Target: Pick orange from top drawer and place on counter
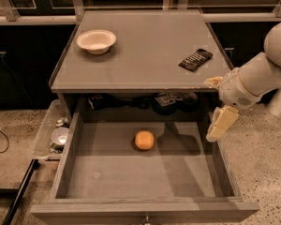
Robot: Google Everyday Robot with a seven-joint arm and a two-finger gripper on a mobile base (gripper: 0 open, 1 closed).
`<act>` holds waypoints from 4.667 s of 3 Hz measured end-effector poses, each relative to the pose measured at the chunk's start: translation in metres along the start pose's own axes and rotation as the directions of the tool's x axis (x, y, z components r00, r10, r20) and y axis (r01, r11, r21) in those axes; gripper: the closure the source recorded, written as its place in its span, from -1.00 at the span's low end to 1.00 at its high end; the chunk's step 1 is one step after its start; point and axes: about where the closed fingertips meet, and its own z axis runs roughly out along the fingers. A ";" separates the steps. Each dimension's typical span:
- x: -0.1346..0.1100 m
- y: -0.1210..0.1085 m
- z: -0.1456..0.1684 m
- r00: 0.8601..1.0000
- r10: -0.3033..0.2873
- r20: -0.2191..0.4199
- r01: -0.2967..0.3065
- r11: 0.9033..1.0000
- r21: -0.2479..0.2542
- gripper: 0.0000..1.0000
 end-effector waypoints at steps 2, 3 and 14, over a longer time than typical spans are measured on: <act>-0.016 0.040 0.072 0.970 -0.003 0.243 0.010 1.000 -0.025 -1.00; -0.034 0.060 0.108 0.935 -0.044 0.353 0.056 0.998 -0.024 -1.00; -0.069 0.021 0.250 0.902 0.119 0.416 -0.075 0.990 -0.120 -0.15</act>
Offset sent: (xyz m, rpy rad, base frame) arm -0.0324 0.0909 -0.1045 0.4194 -0.0610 0.1073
